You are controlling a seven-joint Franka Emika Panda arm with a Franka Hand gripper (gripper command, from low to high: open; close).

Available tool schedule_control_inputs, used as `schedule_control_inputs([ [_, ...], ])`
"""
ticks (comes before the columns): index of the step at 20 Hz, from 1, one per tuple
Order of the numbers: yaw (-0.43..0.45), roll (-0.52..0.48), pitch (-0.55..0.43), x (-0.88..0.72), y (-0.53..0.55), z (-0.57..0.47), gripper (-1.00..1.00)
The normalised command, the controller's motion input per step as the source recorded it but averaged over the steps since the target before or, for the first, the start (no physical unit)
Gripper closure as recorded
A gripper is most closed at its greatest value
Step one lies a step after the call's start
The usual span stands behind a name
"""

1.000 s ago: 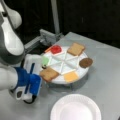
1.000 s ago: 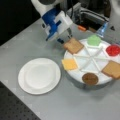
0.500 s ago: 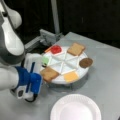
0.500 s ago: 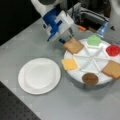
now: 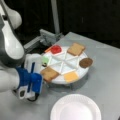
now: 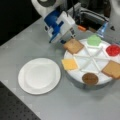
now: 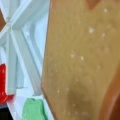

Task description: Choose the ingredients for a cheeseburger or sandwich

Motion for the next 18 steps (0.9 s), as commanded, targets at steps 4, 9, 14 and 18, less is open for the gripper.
schedule_control_inputs([
  [4, 0.029, 0.355, -0.081, 0.13, -0.18, -0.17, -1.0],
  [9, 0.035, 0.279, -0.073, 0.16, -0.13, -0.1, -1.0],
  [14, 0.028, 0.23, -0.048, 0.15, -0.07, -0.05, -1.0],
  [18, 0.011, 0.2, -0.016, 0.14, -0.03, 0.0, -1.0],
])
